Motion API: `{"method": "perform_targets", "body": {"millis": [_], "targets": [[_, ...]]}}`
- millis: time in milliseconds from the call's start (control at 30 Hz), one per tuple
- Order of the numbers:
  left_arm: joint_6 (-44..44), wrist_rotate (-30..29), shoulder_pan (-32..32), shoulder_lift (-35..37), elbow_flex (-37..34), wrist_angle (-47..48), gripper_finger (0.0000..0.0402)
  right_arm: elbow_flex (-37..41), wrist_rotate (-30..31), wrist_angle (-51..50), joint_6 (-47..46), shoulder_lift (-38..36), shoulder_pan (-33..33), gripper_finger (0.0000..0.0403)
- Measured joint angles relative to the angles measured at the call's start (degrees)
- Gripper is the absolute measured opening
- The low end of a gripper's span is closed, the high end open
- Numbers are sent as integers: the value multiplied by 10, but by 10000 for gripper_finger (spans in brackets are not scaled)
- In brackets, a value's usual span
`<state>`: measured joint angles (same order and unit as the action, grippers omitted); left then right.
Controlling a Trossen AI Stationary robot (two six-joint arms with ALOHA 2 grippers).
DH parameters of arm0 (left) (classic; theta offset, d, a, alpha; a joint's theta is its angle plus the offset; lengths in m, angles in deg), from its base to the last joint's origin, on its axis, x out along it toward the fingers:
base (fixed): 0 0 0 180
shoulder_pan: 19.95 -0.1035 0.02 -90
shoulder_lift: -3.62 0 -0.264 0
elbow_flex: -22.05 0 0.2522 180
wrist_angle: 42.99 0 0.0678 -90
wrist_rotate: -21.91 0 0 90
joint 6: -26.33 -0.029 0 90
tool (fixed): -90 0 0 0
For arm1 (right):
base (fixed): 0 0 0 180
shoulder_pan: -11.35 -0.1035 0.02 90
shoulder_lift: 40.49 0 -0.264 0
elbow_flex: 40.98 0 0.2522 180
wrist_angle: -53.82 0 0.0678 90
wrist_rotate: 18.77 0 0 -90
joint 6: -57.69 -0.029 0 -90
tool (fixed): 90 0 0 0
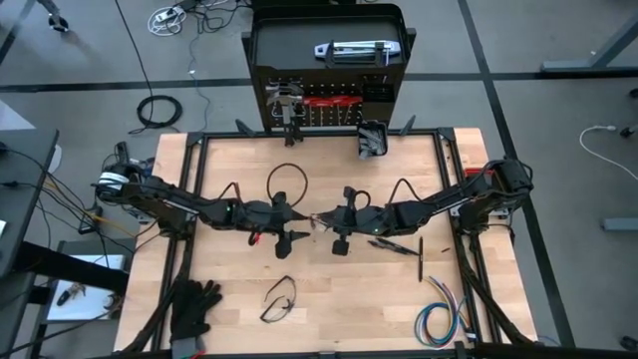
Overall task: Hang tools onto peg board
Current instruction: Hang the top glasses on the pegboard
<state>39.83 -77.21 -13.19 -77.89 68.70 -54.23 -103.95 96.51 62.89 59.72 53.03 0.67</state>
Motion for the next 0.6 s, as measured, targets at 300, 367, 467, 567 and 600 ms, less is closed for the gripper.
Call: {"method": "perform_targets", "body": {"millis": [300,367,467,567,600], "targets": [[3,0,0,0,0,0,321,0,21,20,2,-9,-32,28],[-2,-1,0,0,0,0,341,0,30,21,1,-17,-38,33],[-29,-1,0,0,0,-5,359,0,34,35,4,-30,-43,33],[-50,0,0,0,0,-35,363,0,26,49,5,-34,-44,25],[-58,5,0,0,0,-47,362,0,24,50,6,-34,-44,23]]}}
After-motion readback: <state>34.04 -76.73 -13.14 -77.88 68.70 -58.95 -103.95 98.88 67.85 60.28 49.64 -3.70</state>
